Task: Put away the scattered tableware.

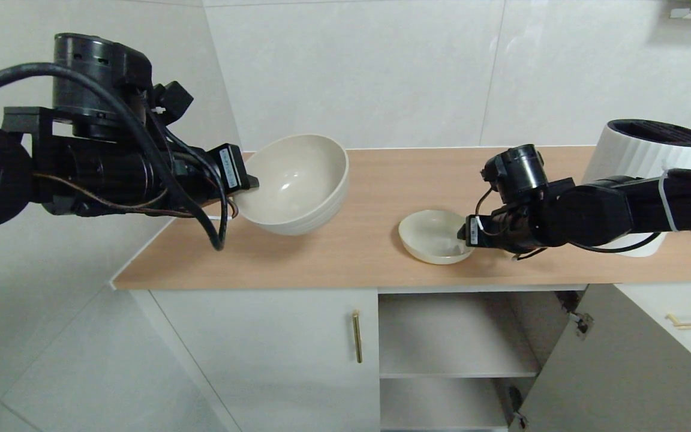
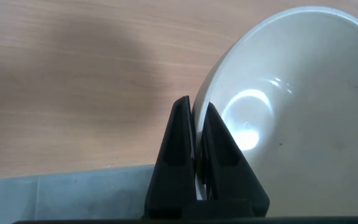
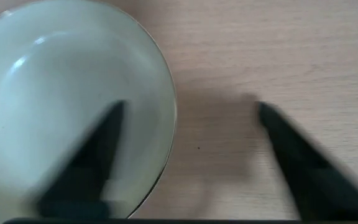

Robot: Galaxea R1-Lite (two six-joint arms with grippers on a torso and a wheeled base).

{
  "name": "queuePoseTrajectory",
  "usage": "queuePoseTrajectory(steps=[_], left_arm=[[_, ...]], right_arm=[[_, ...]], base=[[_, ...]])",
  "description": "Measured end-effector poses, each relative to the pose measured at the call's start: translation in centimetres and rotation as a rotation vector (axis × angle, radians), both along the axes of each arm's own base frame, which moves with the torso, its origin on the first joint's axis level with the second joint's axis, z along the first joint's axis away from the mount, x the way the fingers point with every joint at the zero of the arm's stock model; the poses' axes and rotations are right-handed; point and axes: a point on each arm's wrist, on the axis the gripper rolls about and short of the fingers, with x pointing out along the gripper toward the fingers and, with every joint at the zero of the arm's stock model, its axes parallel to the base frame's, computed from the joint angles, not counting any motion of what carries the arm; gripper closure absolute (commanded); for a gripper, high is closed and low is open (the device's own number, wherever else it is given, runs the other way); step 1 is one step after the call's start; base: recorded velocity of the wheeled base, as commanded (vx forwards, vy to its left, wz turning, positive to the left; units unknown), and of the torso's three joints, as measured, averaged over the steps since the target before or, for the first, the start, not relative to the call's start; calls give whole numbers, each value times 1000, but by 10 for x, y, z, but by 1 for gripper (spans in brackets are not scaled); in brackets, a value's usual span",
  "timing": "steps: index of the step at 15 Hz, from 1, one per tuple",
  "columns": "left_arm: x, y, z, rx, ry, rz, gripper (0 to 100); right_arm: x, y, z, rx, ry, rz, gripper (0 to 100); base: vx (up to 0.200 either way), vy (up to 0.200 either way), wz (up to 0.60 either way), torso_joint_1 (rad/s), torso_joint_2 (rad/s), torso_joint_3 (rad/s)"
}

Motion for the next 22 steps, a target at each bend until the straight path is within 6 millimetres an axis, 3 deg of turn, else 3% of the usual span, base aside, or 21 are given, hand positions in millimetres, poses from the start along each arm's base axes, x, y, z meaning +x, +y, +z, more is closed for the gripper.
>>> queuePoseTrajectory(steps=[6, 10, 15, 19, 22], left_arm=[[-2, 1, 0, 1, 0, 0, 100], [-8, 0, -5, 4, 13, -17, 100], [-37, 8, -20, 11, 58, -50, 100], [-63, 15, -31, 7, 93, -70, 100], [-75, 16, -42, 15, 129, -83, 100]], right_arm=[[2, 6, -3, 44, -6, -10, 100], [-14, -2, 24, 133, -33, 15, 100], [-77, -32, 63, 197, 33, 108, 100], [-123, -49, 52, 198, 107, 148, 100], [-147, -60, 46, 193, 125, 152, 100]], base=[[0, 0, 0, 0, 0, 0], [0, 0, 0, 0, 0, 0], [0, 0, 0, 0, 0, 0], [0, 0, 0, 0, 0, 0], [-200, 0, 0, 9, 4, 4]])
